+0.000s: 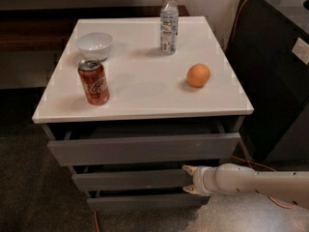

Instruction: Place coke can into middle drawer

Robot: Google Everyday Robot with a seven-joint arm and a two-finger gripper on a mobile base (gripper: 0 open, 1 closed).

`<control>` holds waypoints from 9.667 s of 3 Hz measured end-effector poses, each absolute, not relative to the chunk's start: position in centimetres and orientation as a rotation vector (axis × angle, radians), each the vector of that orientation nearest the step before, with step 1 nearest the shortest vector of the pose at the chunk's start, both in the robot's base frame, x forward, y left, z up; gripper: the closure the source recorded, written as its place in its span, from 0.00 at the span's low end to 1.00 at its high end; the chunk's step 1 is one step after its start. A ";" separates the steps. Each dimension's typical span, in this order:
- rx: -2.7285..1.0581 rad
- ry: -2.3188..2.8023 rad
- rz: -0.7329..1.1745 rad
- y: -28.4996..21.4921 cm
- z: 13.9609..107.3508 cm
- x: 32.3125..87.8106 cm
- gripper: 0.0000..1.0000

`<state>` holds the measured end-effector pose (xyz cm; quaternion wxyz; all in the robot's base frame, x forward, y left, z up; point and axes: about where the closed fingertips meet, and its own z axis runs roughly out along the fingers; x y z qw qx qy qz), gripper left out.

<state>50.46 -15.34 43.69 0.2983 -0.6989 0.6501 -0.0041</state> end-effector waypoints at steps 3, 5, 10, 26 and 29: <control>-1.864 1.733 0.026 -15.0 43.7 49.9 1.00; -1.878 1.721 0.078 -14.4 44.2 47.8 1.00; -1.884 1.665 0.260 -11.3 48.3 38.3 1.00; -1.980 1.726 0.190 -9.8 42.6 43.8 1.00; -2.050 1.685 0.403 -5.6 41.7 38.3 1.00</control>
Offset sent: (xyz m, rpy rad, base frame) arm -0.0195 0.0079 0.0060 0.0139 0.0425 0.0320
